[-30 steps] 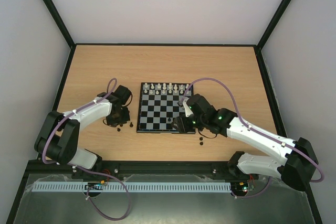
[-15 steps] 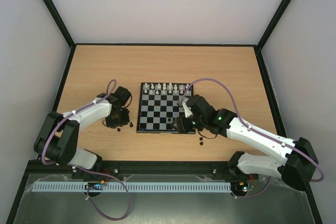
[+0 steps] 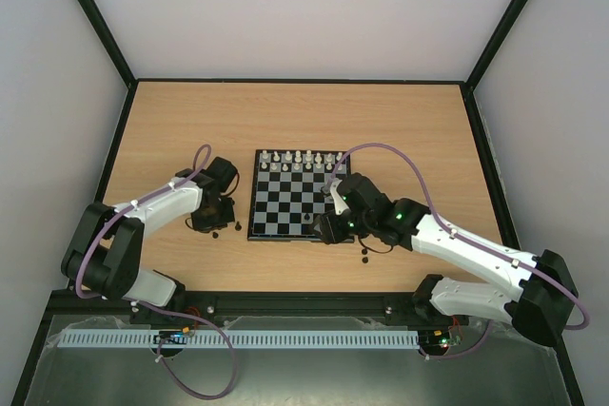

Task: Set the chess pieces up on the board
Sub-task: Pick up the chess piece at the center of the board, then place the chess piece on the chessboard.

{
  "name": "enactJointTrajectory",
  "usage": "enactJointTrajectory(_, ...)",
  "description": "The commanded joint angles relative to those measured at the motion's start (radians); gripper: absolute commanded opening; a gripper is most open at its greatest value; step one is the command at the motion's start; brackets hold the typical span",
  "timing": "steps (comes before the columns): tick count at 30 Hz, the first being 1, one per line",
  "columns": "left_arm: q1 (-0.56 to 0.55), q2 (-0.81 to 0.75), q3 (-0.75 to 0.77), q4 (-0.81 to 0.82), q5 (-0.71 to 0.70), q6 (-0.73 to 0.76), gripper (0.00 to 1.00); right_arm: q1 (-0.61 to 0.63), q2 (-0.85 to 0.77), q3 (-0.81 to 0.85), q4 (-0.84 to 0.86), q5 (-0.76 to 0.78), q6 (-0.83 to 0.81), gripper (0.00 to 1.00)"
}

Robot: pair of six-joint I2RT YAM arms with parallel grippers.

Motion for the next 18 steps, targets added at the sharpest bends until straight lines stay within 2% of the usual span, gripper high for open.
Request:
enactJointTrajectory(1,0.001,0.001,0.011,-0.019,0.004,0.002,0.03,0.011,-0.021,-0.012,-0.013,0.011,-0.006,0.52)
enactJointTrajectory(5,-0.011,-0.022,0.073,-0.079,-0.013,0.016,0.02,0.011,-0.02,-0.012,-0.013,0.014,-0.007,0.52)
enactJointTrajectory(10,-0.065,-0.056,0.227,-0.195,-0.046,0.043,0.02,0.012,-0.014,-0.008,-0.016,0.021,-0.007,0.52)
enactJointTrajectory(18,-0.171,0.022,0.386,-0.254,-0.012,0.087,0.03,0.011,-0.021,0.005,-0.036,0.068,-0.004,0.52)
